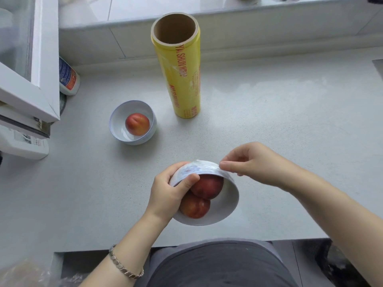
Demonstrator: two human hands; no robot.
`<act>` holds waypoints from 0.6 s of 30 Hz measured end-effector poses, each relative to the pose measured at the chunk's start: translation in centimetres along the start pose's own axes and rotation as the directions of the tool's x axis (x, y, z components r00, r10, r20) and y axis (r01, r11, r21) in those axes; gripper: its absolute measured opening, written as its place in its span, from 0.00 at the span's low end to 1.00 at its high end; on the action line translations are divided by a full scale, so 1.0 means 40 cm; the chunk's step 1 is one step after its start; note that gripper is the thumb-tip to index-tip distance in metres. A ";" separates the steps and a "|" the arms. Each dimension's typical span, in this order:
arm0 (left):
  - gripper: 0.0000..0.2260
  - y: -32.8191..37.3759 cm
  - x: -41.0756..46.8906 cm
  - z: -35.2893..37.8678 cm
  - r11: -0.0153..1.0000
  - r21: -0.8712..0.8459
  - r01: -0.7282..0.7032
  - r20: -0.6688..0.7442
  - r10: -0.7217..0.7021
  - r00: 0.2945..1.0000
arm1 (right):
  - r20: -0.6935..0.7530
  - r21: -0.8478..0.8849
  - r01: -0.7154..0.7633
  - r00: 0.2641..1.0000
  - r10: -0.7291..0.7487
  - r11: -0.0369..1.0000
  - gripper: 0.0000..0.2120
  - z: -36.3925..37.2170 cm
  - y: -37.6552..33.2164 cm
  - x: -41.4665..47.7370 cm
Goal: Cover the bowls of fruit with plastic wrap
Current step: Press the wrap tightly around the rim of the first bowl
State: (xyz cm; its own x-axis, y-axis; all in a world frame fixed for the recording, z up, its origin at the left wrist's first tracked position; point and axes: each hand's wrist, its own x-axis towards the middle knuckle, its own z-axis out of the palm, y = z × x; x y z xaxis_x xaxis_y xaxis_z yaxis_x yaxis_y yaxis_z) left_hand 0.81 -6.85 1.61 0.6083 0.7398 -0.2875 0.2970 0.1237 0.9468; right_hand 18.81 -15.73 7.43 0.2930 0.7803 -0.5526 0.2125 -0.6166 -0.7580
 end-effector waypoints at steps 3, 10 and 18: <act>0.17 0.004 -0.004 -0.004 1.000 0.005 -0.009 0.000 0.009 1.000 | 0.091 -0.058 -0.048 0.994 0.053 0.997 0.04 -0.002 -0.016 0.018; 0.20 -0.009 -0.010 -0.014 0.999 0.037 0.020 0.026 -0.021 0.999 | 0.297 -0.303 0.014 0.951 0.081 0.953 0.07 -0.006 -0.037 0.028; 0.21 -0.010 -0.026 -0.023 0.999 0.047 0.008 0.128 -0.014 0.992 | 0.285 -0.167 -0.042 0.954 0.089 0.985 0.10 0.006 -0.017 0.021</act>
State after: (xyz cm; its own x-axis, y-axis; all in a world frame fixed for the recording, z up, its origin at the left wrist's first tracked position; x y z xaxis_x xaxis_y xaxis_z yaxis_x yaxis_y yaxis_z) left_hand -0.63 -7.05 1.67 0.6934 0.6469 -0.3172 0.3365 0.0986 0.9365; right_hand 18.68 -14.62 7.42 0.0326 0.7199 -0.6933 0.3527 -0.6573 -0.6660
